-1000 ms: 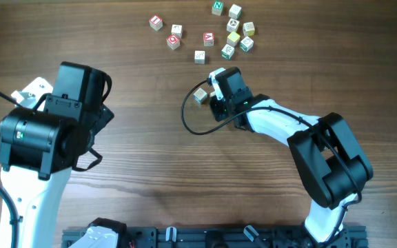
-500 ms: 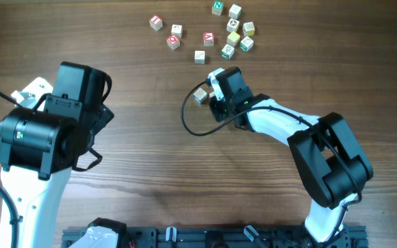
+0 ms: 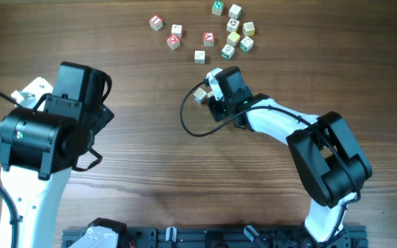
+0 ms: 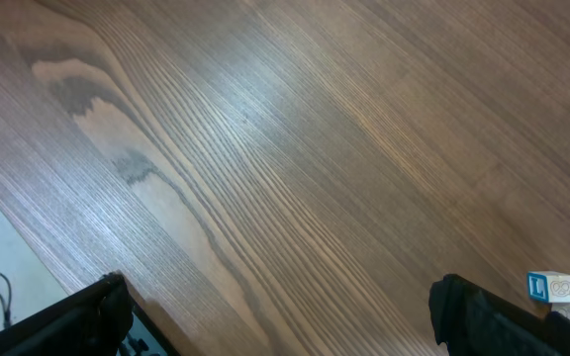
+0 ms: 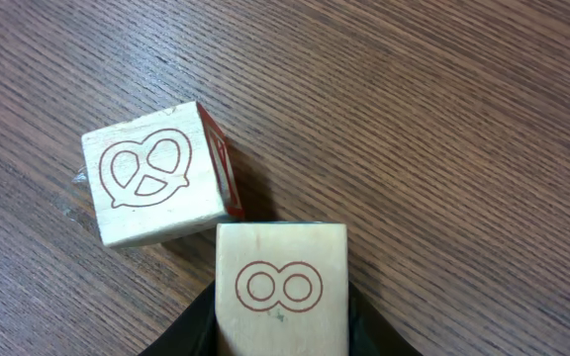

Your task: Form a circle

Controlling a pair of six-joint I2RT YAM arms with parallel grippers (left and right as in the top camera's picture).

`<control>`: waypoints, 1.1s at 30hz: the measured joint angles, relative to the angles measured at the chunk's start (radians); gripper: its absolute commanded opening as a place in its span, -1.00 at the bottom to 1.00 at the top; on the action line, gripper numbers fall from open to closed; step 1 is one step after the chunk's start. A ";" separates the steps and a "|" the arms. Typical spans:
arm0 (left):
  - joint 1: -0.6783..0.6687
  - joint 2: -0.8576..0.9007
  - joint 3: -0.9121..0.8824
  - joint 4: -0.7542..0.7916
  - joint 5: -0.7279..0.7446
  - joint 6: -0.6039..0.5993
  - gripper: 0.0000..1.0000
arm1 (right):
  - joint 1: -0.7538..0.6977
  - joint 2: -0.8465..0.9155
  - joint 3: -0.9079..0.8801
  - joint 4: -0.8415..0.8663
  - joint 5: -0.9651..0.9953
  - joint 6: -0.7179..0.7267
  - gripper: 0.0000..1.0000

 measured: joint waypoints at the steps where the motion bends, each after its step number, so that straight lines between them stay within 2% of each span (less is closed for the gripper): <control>1: 0.000 0.000 0.000 0.000 0.000 0.000 1.00 | 0.000 0.000 0.000 0.000 0.000 0.000 -0.45; 12: 0.000 0.000 0.000 0.000 0.000 0.000 1.00 | 0.000 0.000 0.001 -0.004 0.008 0.012 -0.47; 19: 0.000 0.000 0.000 0.000 0.000 0.000 1.00 | 0.005 0.000 0.005 -0.016 0.037 0.020 0.04; 22: 0.000 0.000 0.000 0.000 0.000 0.000 1.00 | 0.006 0.000 0.006 -0.018 0.039 0.020 0.12; 26: 0.000 0.000 0.000 0.000 0.000 0.000 1.00 | 0.009 0.000 0.007 -0.024 0.058 0.020 0.08; 33: 0.000 0.000 0.000 0.000 0.000 0.000 1.00 | 0.009 0.000 0.009 -0.033 0.090 0.053 -0.22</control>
